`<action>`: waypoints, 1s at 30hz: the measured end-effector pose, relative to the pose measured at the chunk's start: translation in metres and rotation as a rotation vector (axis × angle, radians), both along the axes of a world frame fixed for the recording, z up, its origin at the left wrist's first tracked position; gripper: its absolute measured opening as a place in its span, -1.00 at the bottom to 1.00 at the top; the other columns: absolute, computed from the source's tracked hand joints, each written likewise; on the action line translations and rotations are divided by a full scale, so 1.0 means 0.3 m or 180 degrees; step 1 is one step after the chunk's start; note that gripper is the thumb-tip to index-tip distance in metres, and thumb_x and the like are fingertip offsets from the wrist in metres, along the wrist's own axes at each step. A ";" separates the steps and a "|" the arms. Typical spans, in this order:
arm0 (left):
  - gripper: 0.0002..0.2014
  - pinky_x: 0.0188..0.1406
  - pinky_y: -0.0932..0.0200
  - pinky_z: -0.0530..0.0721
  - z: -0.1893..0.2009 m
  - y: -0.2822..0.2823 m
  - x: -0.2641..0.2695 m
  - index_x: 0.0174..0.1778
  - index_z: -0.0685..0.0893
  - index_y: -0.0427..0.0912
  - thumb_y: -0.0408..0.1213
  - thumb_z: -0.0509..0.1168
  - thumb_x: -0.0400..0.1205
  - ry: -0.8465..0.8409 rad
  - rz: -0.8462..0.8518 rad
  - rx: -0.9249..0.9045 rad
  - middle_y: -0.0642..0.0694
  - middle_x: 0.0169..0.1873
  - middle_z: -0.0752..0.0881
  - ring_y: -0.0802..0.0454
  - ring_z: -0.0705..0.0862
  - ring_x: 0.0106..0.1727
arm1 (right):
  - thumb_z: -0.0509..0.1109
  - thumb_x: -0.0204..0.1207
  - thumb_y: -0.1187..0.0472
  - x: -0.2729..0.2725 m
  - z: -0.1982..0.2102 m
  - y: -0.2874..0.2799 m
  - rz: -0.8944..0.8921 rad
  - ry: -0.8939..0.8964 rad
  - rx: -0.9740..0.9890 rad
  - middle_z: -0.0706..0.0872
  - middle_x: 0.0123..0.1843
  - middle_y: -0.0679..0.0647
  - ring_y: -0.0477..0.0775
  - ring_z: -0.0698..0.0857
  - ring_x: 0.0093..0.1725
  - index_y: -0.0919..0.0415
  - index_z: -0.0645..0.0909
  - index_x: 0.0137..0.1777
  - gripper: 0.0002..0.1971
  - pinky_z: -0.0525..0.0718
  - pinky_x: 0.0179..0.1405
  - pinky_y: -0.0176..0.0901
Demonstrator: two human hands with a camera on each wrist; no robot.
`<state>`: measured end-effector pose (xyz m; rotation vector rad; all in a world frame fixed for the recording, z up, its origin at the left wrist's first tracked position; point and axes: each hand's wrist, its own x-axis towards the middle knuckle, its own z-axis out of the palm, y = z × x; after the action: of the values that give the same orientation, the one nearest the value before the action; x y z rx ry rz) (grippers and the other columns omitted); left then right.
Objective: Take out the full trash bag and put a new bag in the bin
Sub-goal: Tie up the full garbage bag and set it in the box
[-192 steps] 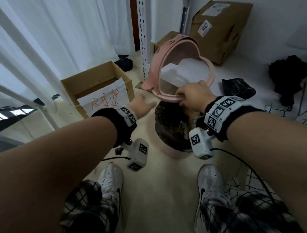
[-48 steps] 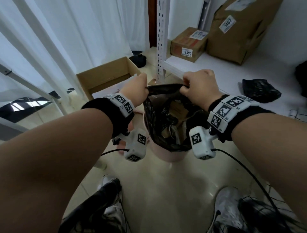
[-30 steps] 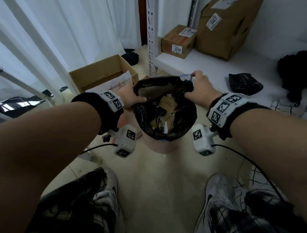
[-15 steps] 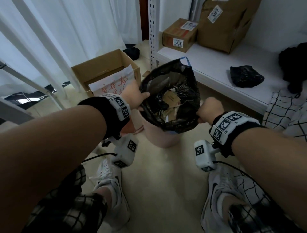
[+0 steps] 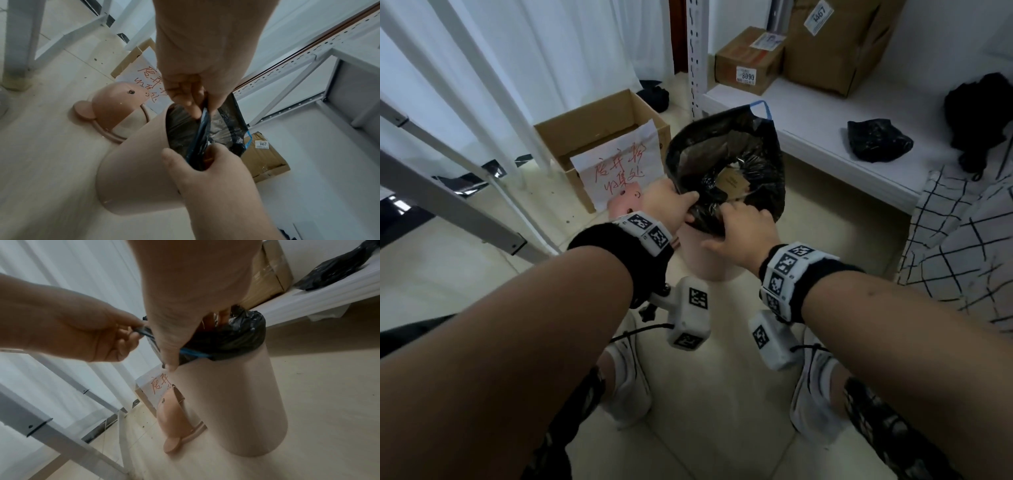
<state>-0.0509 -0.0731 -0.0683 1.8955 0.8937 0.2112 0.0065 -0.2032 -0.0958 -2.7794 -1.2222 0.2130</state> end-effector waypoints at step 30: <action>-0.53 -0.10 0.07 0.60 0.004 -0.071 -0.014 0.21 0.54 -0.39 0.00 0.03 0.74 0.1639 -0.0725 0.0236 -0.22 -0.22 0.61 -0.15 0.62 -0.25 | 0.12 0.70 0.13 0.118 0.155 -0.074 0.0232 0.0716 0.0739 0.56 -0.18 0.20 0.28 0.63 -0.03 0.19 0.38 -0.28 -0.70 0.37 -0.19 -0.11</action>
<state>-0.0550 -0.0944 -0.0670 2.1431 1.0004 -0.4044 0.0419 -0.2254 -0.0493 -2.4417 -1.2081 0.3543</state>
